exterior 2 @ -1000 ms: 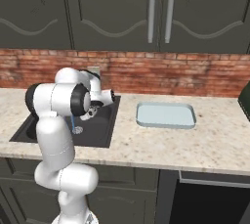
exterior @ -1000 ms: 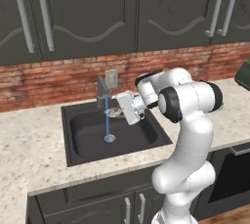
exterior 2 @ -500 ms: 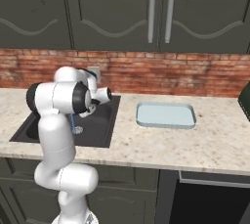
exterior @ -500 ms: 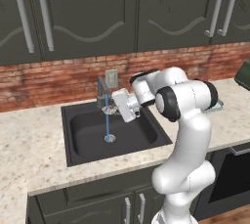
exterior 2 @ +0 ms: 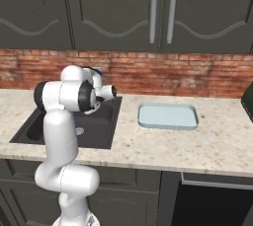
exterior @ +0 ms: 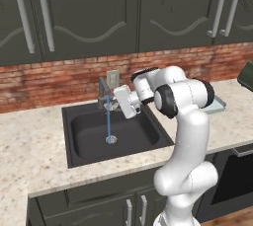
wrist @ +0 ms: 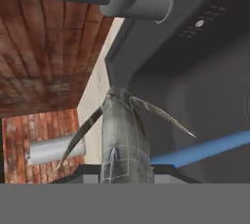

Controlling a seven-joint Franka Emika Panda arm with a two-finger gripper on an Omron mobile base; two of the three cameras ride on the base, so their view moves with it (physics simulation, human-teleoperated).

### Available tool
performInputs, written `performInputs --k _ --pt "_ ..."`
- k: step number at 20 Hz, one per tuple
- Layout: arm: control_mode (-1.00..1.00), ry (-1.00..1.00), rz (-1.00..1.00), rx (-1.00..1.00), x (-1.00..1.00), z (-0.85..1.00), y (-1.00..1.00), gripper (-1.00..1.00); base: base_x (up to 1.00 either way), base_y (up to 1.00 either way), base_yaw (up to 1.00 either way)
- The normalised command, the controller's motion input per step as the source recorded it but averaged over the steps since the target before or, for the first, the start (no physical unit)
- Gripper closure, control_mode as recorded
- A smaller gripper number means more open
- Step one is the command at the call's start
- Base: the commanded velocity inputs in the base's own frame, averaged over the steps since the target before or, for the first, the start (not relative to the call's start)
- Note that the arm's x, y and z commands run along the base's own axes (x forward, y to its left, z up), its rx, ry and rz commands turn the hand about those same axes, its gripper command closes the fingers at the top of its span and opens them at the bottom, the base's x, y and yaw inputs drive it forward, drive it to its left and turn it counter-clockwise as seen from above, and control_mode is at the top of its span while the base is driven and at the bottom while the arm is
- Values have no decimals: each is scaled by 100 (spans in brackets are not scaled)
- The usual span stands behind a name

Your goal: Take the fish out of the fridge, briefly rinse it in the sink, and place it on the tray next to the sink.

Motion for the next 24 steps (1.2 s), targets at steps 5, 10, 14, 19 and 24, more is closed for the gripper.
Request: performInputs --k 5,10,14,19,24 --pt "-100 0 -29 0 -96 3 -44 100 0 0 0" --pt "-100 0 -30 0 -100 12 -59 100 0 0 0" --pt "-100 9 -28 -14 -84 47 -29 100 0 0 0" --pt "-100 4 -22 -48 -67 69 -14 100 0 0 0" --pt "-100 13 -27 -70 -49 55 -1 100 0 0 0"
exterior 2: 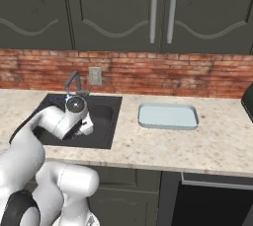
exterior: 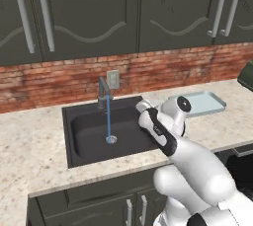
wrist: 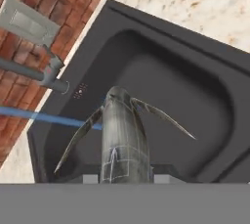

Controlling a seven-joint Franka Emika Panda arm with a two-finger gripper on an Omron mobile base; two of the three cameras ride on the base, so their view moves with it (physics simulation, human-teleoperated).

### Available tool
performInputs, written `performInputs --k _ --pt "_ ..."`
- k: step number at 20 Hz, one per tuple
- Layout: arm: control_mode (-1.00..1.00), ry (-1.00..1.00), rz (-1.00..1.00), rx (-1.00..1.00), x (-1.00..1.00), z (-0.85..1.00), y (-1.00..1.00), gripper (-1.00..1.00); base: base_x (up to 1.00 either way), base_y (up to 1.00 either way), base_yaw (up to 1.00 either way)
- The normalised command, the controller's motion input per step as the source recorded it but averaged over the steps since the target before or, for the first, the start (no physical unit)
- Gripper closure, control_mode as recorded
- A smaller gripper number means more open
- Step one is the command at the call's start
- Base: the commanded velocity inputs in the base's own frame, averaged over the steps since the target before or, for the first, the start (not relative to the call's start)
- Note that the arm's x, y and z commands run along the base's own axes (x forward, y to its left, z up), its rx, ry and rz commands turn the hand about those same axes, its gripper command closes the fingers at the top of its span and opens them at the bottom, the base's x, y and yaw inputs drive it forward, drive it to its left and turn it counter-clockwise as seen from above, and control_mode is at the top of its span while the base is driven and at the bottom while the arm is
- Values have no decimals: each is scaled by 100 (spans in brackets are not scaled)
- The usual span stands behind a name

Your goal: Take the fish out of the fridge, briefly rinse it in the sink, and place it on the tray next to the sink.

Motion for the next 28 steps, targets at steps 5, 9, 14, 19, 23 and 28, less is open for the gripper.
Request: performInputs --k 5,9,14,19,23,28 --pt "-100 19 -34 -66 -31 58 -21 100 0 0 0" --pt "-100 27 -29 -54 1 78 -68 100 0 0 0" --pt "-100 17 -2 -14 25 37 -84 100 0 0 0" --pt "-100 5 0 9 23 0 -33 100 0 0 0" --pt "-100 23 0 25 88 0 -90 100 0 0 0" --pt "-100 23 2 25 89 0 -99 100 0 0 0"
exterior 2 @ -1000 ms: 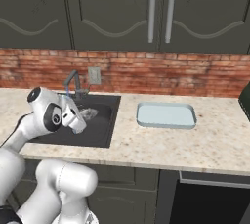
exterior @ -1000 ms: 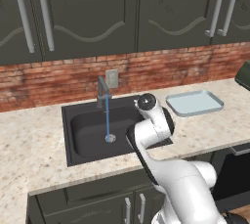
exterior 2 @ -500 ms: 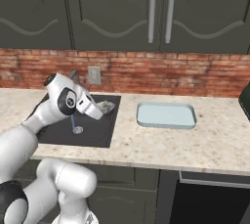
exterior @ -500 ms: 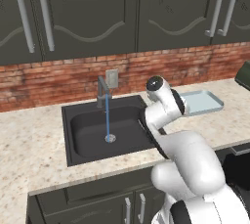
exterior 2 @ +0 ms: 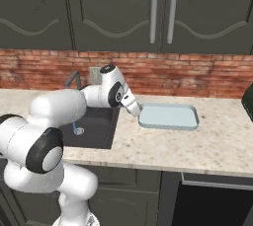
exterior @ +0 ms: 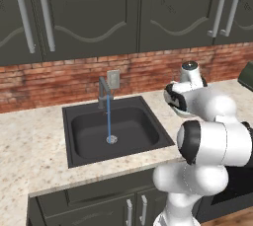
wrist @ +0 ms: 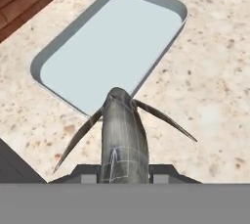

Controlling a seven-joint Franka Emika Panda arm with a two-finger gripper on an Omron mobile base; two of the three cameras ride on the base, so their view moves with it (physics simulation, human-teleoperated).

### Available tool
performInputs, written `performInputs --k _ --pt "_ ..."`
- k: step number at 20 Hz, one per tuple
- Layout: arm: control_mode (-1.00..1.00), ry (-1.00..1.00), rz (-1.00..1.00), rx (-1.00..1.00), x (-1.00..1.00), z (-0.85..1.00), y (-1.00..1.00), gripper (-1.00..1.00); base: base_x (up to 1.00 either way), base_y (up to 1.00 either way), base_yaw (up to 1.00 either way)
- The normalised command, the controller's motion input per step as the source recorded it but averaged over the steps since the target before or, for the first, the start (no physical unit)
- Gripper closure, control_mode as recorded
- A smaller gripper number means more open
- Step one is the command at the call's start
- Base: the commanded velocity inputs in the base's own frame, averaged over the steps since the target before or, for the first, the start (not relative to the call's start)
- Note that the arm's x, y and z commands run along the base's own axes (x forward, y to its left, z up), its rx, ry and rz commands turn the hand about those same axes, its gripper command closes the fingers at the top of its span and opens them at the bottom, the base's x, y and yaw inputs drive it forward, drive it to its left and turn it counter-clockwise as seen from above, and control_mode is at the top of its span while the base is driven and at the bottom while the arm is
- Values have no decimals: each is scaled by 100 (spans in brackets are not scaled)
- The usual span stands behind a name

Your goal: Take the fish out of the fridge, briefly rinse it in the sink, and place it on the tray next to the sink.

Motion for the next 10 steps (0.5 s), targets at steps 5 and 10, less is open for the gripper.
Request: performInputs --k 5,10 --pt "-100 13 0 14 48 0 -69 100 0 0 0" --pt "-100 0 0 0 1 -46 -22 100 0 0 0"
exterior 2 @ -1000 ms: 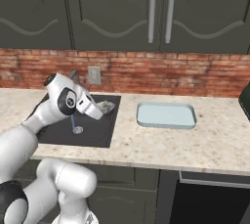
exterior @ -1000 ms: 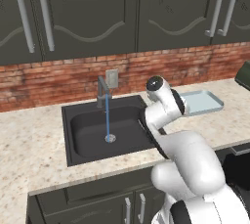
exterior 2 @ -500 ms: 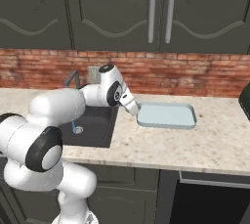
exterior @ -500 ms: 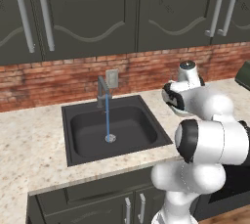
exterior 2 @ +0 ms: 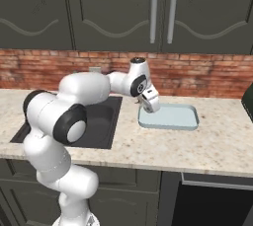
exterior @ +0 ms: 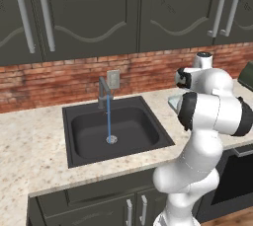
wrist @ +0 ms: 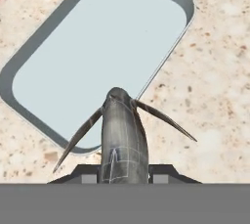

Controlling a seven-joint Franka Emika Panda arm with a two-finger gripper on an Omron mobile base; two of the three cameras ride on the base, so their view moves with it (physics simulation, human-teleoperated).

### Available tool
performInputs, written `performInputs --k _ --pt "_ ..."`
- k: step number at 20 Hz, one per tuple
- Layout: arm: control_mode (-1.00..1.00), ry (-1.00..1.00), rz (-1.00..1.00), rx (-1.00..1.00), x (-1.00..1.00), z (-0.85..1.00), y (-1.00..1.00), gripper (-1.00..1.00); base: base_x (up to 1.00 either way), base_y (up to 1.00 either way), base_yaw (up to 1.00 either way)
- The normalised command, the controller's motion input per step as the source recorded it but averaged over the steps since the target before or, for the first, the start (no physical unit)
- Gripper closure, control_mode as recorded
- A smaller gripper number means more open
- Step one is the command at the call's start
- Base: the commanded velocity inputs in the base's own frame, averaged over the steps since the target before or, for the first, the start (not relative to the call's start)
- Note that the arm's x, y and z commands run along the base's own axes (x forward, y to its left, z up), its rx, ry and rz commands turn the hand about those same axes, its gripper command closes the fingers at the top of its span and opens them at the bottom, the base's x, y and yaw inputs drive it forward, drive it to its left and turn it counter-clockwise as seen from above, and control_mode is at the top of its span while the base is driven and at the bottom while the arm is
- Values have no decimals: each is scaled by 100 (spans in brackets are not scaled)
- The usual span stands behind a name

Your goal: Take the fish out of the fridge, briefly rinse it in the sink, and place it on the tray next to the sink.

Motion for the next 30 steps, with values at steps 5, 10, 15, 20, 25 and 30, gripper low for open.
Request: performInputs --k 5,10,15,20,25,30 --pt "-100 -1 0 0 23 -32 -15 100 0 0 0" --pt "-100 -6 0 0 51 -19 -13 100 0 0 0" --pt "-100 -6 0 -1 57 -31 -17 100 0 0 0" --pt "-100 -10 0 -6 38 -39 -24 100 0 0 0" --pt "-100 -15 0 -6 21 -24 -27 -100 0 0 0" --pt "-100 -1 0 0 -1 4 0 -100 0 0 0"
